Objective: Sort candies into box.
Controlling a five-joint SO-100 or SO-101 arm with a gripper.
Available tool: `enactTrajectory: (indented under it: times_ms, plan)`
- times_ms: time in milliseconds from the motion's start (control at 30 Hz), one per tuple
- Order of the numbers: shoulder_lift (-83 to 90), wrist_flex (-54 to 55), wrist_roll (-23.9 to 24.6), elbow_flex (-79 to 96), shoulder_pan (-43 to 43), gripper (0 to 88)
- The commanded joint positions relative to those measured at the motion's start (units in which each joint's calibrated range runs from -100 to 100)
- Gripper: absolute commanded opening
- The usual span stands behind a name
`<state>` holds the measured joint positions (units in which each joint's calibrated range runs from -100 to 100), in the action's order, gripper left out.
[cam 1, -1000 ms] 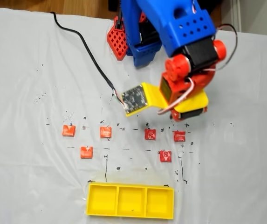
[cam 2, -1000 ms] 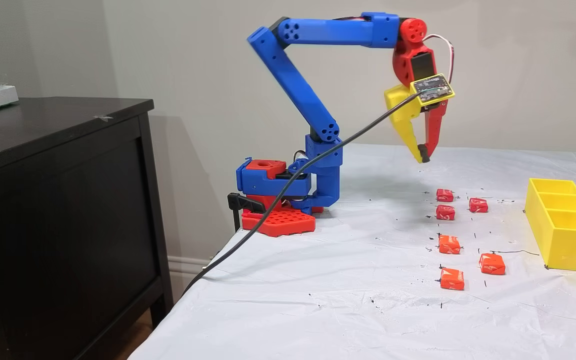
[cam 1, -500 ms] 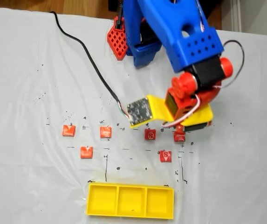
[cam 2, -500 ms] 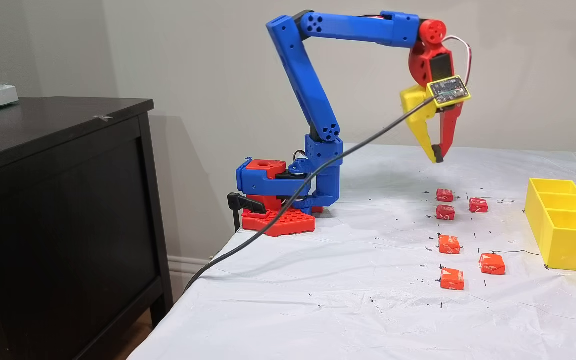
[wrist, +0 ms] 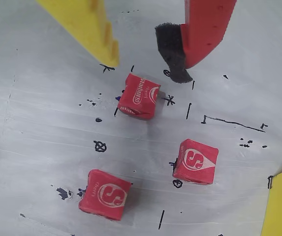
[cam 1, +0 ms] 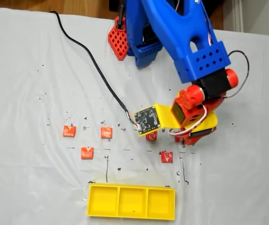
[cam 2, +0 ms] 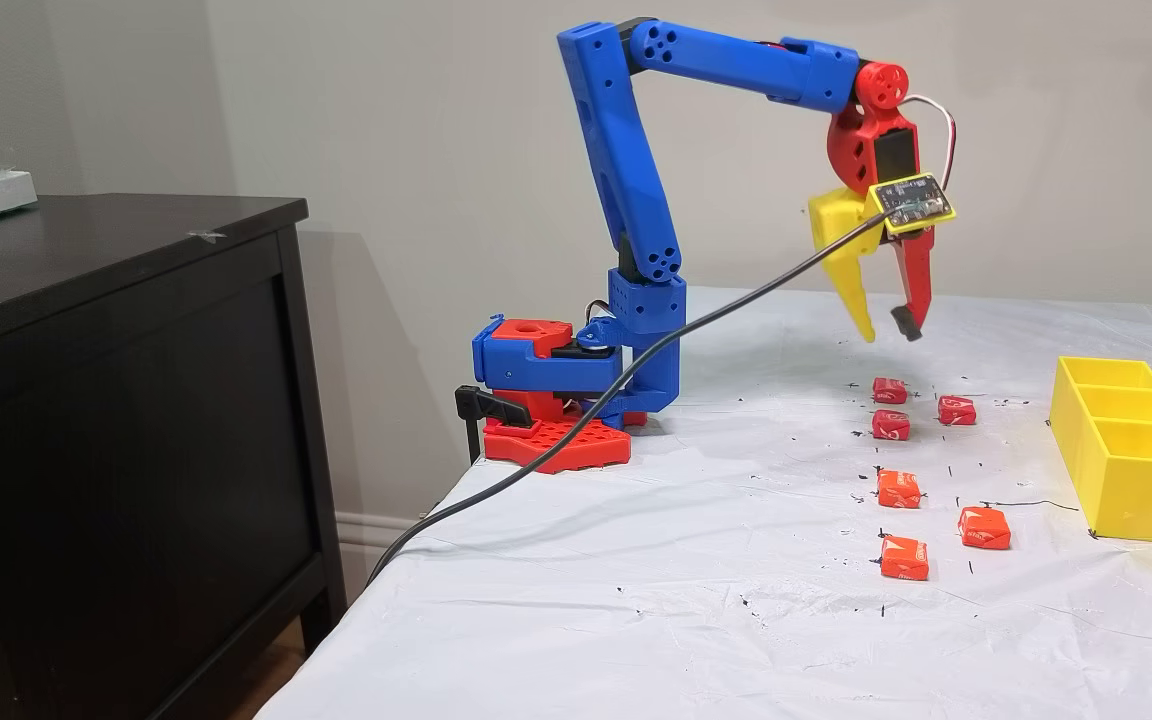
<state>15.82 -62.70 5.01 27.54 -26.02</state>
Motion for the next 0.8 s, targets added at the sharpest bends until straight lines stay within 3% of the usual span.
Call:
enactTrajectory:
  times_ms: [0,167,767]
  plan:
    - [-0.64,1.75,-0.1,-3.28,-0.79,17.0]
    - [-1.91,3.14,-0.29,-3.28,-0.7,23.4]
    - [-7.25,6.01,-0.83,-1.65,-1.6,26.4]
